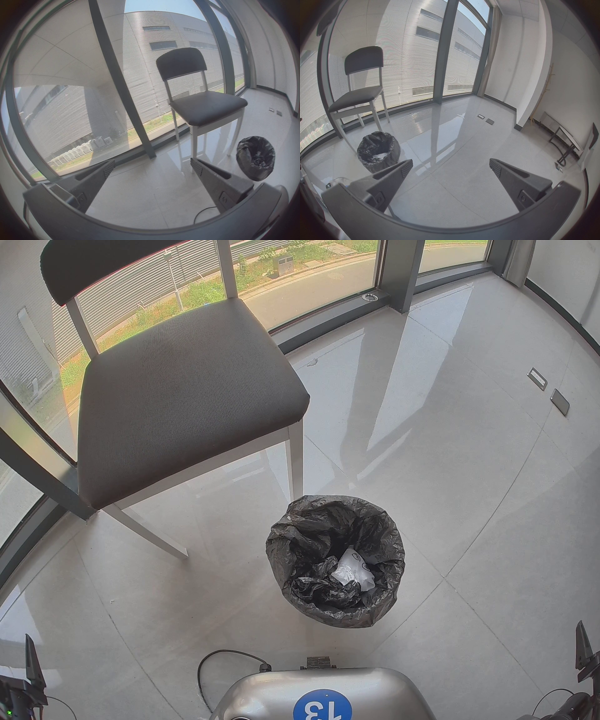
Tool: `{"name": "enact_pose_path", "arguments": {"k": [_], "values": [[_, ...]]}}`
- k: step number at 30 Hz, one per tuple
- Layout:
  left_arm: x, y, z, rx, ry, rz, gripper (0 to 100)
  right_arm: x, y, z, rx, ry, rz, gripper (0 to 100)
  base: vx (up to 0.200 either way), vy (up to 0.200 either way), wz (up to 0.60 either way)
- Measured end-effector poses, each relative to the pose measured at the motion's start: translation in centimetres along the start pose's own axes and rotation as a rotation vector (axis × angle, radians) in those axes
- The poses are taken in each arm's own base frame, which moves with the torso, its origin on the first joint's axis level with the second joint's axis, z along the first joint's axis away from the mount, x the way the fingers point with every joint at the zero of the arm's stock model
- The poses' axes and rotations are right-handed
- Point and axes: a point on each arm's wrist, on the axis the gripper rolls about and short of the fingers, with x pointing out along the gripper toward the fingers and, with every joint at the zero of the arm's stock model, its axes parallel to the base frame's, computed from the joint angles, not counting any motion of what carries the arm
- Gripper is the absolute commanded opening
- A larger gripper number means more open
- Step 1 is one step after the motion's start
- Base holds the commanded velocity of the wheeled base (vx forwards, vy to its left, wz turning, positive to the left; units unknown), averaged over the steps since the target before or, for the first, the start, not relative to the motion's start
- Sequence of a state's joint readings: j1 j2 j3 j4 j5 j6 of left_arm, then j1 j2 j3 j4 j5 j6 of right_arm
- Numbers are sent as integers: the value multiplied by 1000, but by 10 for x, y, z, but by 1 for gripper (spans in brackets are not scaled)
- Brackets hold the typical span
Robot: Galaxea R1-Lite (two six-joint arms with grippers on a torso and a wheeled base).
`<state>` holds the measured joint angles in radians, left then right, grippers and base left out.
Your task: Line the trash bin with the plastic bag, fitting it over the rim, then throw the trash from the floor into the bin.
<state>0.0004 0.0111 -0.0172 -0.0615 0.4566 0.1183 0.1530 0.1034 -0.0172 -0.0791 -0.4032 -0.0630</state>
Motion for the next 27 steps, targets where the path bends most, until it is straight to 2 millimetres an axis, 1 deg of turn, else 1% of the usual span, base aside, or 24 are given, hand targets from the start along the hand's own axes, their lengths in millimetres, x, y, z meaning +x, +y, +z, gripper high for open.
{"name": "enact_pose_path", "arguments": {"k": [6, 11, 13, 17, 19, 23, 27], "values": [[0, -2, 0, -23, -6, -101, 100, 0, 1, 0, -7, 1, 45, 100, 0, 0, 0], [-1, -6, 0, -27, -23, -281, 100, 0, 2, 0, -22, -2, 99, 100, 0, 0, 0], [-1, -8, 0, -30, -22, -349, 100, 0, 3, 0, -32, -6, 144, 100, 0, 0, 0], [-3, -11, -6, -34, 24, -498, 100, -1, 7, 0, -51, -21, 296, 100, 0, 0, 0], [-4, -12, -6, -43, 39, -544, 100, -1, 8, 0, -65, -29, 354, 100, 0, 0, 0], [-5, -12, -5, -67, 54, -550, 100, -2, 9, 0, -67, -33, 394, 100, 0, 0, 0], [-4, -10, -4, -73, 54, -496, 100, -1, 7, 0, -19, -18, 312, 100, 0, 0, 0]]}}
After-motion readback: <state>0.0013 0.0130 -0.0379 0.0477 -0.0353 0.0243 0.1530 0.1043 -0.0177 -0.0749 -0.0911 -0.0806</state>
